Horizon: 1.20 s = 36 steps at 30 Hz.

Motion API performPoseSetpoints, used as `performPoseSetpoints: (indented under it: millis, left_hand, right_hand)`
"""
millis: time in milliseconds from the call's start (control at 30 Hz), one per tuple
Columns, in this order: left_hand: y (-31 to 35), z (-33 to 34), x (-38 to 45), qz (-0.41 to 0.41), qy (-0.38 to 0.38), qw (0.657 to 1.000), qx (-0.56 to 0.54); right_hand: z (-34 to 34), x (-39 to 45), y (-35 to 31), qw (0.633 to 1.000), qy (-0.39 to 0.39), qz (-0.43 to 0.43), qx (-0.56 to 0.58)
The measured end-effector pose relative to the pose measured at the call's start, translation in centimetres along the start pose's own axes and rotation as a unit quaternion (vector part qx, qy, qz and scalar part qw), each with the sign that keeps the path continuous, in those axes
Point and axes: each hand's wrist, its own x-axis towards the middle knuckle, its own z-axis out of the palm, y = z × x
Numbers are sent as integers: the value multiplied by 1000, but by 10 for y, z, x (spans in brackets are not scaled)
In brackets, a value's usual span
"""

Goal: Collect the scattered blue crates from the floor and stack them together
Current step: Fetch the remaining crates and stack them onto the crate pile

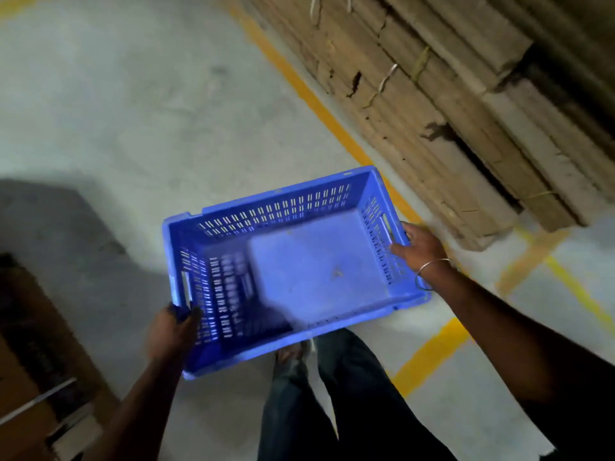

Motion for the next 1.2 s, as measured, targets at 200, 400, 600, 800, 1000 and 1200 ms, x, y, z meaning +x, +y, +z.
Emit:
performPoseSetpoints:
  millis: [200, 400, 600, 800, 1000, 1200]
  left_hand:
    - [80, -51, -86, 162, -4, 985, 56]
    - [158, -53, -161, 279, -16, 953, 119]
    - [262, -2, -232, 386, -53, 903, 182]
    - [364, 103, -345, 455, -96, 859, 214]
    - [443, 221, -456, 489, -154, 828, 228]
    - [510, 332, -541, 511, -206, 797, 248]
  right_hand:
    - [-103, -130, 56, 993, 73, -5, 94]
    - [-166, -263, 122, 966, 156, 46, 203]
    - [-226, -342, 219, 925, 231, 84, 288]
    - [-282, -392, 355, 874, 319, 114, 348]
    - [-346, -456, 450, 836, 382, 198, 340]
    - [-387, -482, 536, 784, 439, 270, 345]
